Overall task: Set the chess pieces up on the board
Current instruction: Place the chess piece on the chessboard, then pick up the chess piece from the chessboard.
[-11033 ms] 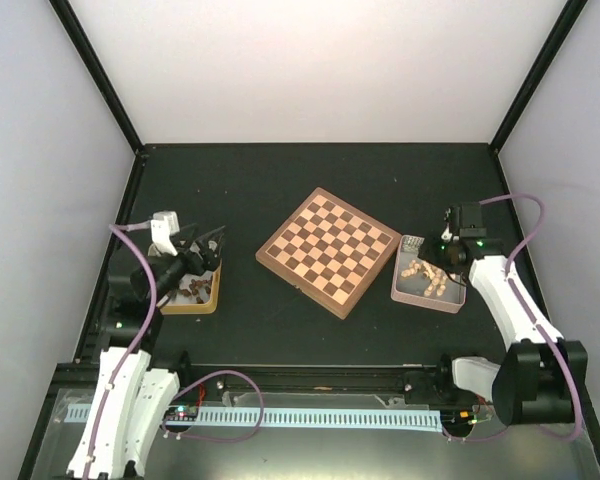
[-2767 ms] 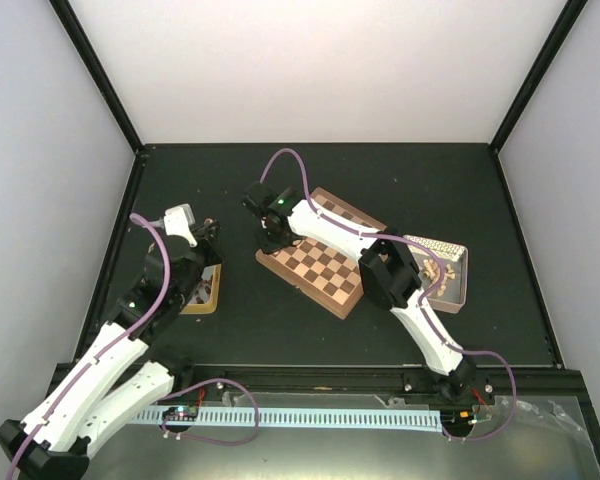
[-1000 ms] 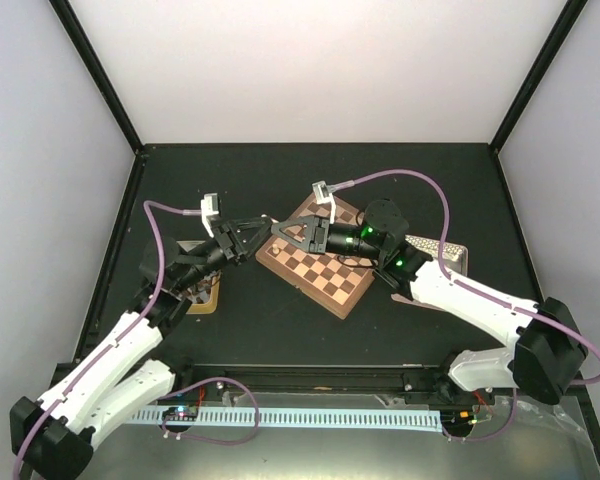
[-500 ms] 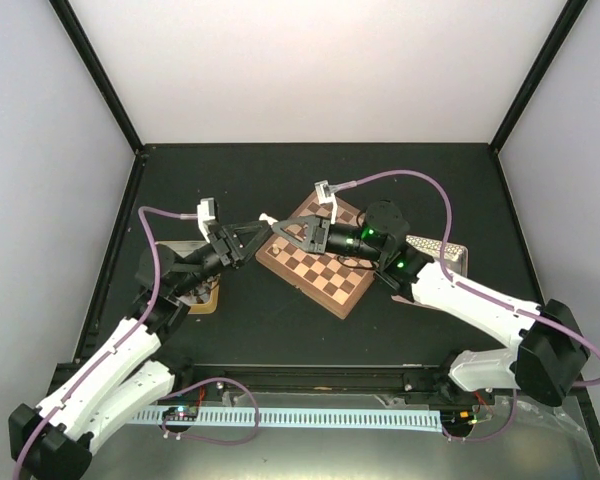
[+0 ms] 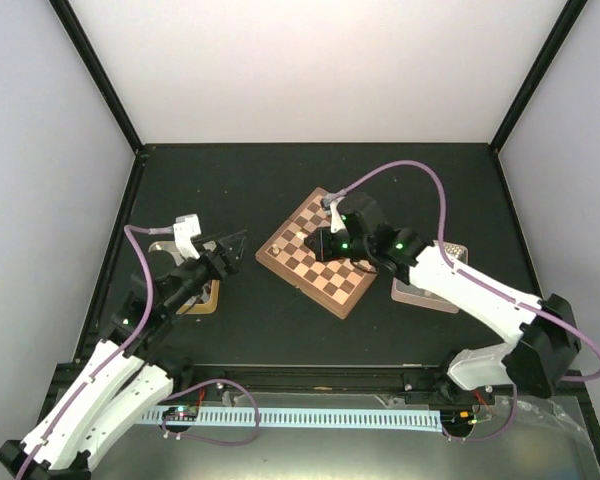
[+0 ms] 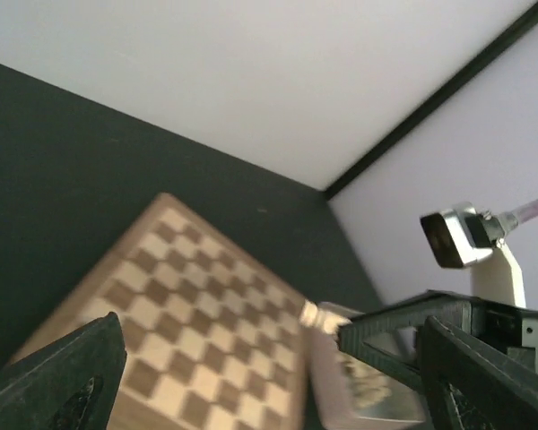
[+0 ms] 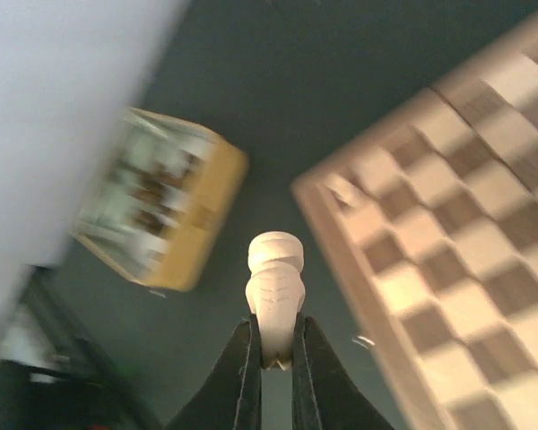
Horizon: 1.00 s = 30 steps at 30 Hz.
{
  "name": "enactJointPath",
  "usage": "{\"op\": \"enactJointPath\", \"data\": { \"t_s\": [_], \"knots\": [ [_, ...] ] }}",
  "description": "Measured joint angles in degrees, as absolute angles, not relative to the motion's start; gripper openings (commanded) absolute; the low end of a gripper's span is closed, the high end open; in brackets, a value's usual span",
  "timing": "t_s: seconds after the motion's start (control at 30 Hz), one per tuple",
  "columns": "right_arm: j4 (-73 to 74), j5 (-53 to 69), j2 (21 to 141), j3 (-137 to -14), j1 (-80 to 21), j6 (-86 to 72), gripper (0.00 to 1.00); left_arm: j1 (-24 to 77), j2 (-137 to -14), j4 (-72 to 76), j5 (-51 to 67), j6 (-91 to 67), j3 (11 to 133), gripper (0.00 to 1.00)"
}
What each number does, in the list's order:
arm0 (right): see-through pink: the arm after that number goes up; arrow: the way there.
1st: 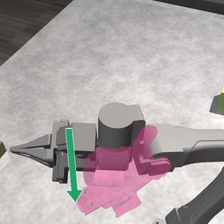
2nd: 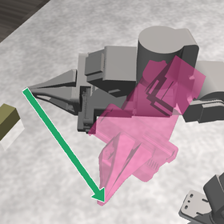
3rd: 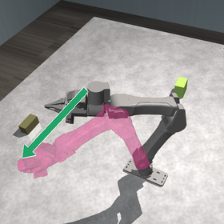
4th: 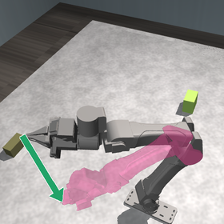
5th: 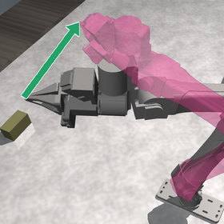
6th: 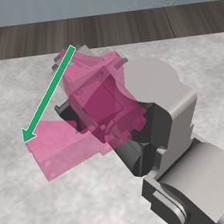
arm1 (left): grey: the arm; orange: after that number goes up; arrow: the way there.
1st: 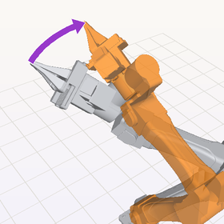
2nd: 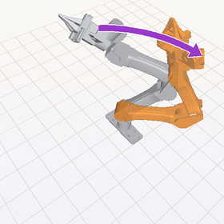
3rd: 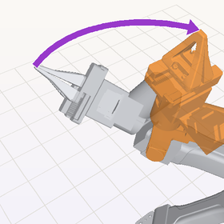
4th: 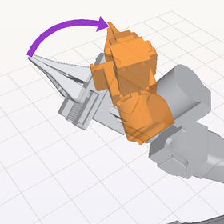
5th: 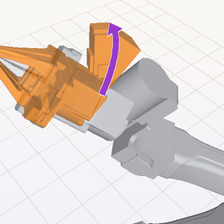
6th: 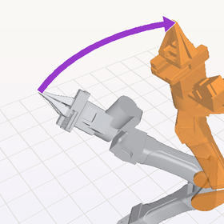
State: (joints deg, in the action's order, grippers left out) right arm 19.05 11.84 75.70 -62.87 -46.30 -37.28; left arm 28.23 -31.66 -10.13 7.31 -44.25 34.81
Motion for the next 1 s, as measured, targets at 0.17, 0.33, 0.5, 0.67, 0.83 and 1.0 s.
{"op": "enactJointPath", "data": {
  "t_s": [0.17,0.33,0.5,0.67,0.83,1.0],
  "knots": [
    [35.1,4.1,83.3,-65.5,-46.2,-30.3,0.01,28.2,-29.9,-18.8,-1.7,-32.8,35.2,0.99],
    [49.2,-2.7,93.2,-71.1,-46.3,-24.8,0.01,28.2,-30.8,-22.4,-6.3,-26.0,35.3,0.99],
    [54.9,-6.2,100.7,-77.4,-46.3,-22.1,0.06,28.2,-32.4,-23.1,-6.4,-24.5,35.3,0.99],
    [57.0,-6.7,105.4,-79.7,-46.3,-21.1,0.19,27.8,-32.2,-24.0,-6.4,-24.2,35.3,0.99],
    [56.7,-6.9,106.8,-80.3,-46.3,-21.6,0.27,27.3,-32.2,-24.0,-6.0,-24.2,35.3,0.99],
    [54.7,-7.5,106.8,-80.2,-46.3,-22.9,0.27,27.1,-32.2,-24.0,-5.7,-24.2,35.3,0.99]
  ]
}}
